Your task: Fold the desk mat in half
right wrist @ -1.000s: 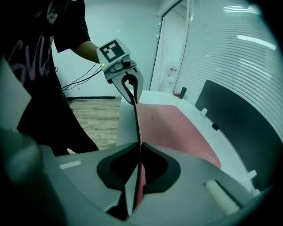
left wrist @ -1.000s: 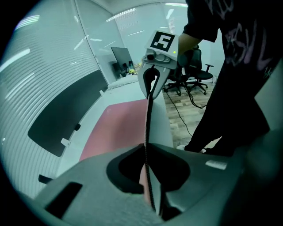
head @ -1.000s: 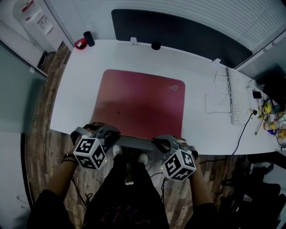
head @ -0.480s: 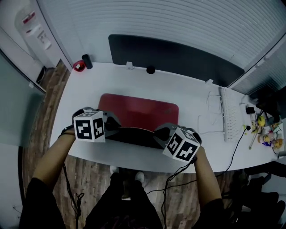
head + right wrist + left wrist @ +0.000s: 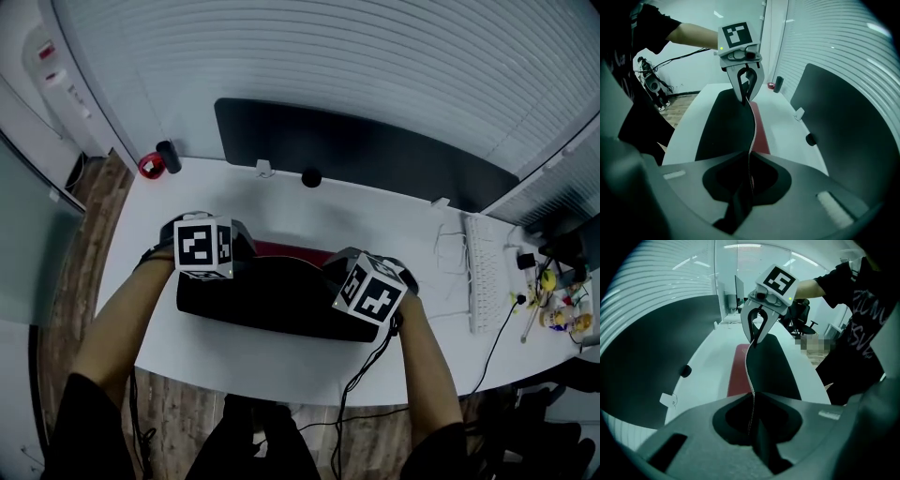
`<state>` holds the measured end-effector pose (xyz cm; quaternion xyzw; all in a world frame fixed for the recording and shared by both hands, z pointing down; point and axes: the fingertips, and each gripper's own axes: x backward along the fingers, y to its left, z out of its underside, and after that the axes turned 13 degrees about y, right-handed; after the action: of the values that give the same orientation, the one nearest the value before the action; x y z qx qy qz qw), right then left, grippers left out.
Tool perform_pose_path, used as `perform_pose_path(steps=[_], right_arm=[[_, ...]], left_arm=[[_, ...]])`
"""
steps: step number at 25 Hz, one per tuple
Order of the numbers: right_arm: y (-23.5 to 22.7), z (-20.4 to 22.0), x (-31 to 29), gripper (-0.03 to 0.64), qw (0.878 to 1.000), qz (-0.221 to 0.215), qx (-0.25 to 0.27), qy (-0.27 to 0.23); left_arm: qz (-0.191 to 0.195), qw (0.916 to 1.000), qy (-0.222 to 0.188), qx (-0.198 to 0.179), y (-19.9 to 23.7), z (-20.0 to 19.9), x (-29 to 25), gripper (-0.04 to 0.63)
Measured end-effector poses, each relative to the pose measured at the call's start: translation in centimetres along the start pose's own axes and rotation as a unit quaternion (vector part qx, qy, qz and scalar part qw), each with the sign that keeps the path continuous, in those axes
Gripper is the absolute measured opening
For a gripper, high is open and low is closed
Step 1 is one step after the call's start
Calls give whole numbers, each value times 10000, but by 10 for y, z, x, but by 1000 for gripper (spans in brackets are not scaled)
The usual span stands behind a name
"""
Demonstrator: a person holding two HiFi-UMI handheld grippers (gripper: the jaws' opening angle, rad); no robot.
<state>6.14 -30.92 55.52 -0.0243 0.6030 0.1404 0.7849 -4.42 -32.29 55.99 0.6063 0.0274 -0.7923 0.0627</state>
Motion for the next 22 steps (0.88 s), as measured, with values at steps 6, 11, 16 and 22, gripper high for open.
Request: perform_pose_path(steps=[6,11,16,22], right_arm=[[-31,1,-42,29,9993,47,73,365],[-39,0,-68,31,9980,140,249,561],[-42,2,-83,38,9974,205,223,652],[-51,4,-89,66,9953,708,178,640]], left_arm=[[75,9998,151,66,36,14,-35,35],[45,9997,246,-74,45,26,-61,43],[-36,9994,300,-178,49,32,-74,56],[-433,9983,343,-189,60,36,-79,99]])
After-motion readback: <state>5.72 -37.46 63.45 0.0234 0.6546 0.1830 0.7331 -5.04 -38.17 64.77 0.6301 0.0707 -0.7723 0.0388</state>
